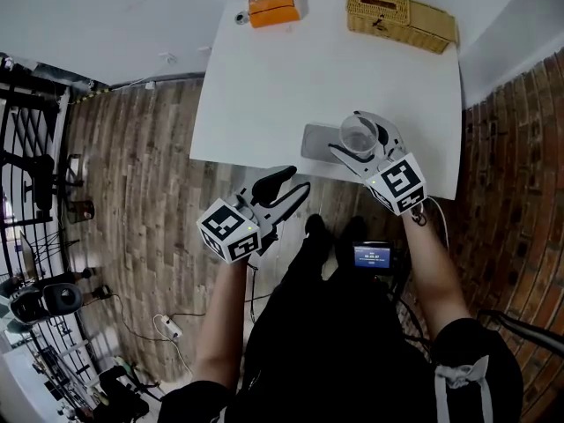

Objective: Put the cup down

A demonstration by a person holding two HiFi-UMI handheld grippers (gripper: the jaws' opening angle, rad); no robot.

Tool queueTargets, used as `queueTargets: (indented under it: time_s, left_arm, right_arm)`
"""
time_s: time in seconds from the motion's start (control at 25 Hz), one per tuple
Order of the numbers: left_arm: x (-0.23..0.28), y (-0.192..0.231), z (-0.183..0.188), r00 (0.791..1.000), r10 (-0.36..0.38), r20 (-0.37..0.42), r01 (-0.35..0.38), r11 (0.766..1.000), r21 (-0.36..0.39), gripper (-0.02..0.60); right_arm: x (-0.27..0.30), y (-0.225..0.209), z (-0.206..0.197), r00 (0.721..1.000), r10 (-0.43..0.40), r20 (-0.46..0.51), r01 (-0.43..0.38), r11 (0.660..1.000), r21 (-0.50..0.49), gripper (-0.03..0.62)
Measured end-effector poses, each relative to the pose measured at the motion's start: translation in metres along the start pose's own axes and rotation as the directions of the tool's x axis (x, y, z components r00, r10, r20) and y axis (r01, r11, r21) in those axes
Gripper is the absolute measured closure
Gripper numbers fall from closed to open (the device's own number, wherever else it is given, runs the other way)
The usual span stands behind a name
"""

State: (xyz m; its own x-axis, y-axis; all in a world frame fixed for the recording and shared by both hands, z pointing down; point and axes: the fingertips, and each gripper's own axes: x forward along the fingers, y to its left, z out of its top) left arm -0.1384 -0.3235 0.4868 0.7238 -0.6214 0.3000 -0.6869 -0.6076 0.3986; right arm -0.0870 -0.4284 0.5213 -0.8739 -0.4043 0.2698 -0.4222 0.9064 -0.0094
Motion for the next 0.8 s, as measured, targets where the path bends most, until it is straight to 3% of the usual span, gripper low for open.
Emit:
queueTargets:
  time_s: [0.24,0.68,0.8]
  left_arm:
    - [-0.001,-0.004,-0.007,1.000,0.006,-0.012,-0.006,1.000,-0.004,0.410]
    - [-0.003,-0.015,-0.010,1.000,0.005,-0.006,-0.005,1.000,-0.002,0.410]
    - [-0.003,-0.018,-0.012,1.000,0.000,-0.007,0.000,1.000,-0.001,0.410]
  right_arm:
    - [-0.003,0.000,0.001,0.996,-0.025,0.083,0.024,1.000,0.009,0.240]
    - [-0.004,0.000,0.000,0.994,-0.021,0.107,0.019,1.000,0.014,0.235]
    - [-0.006,0.000,0.001,0.993,-0.012,0.118,0.008,0.999,0.035,0.147]
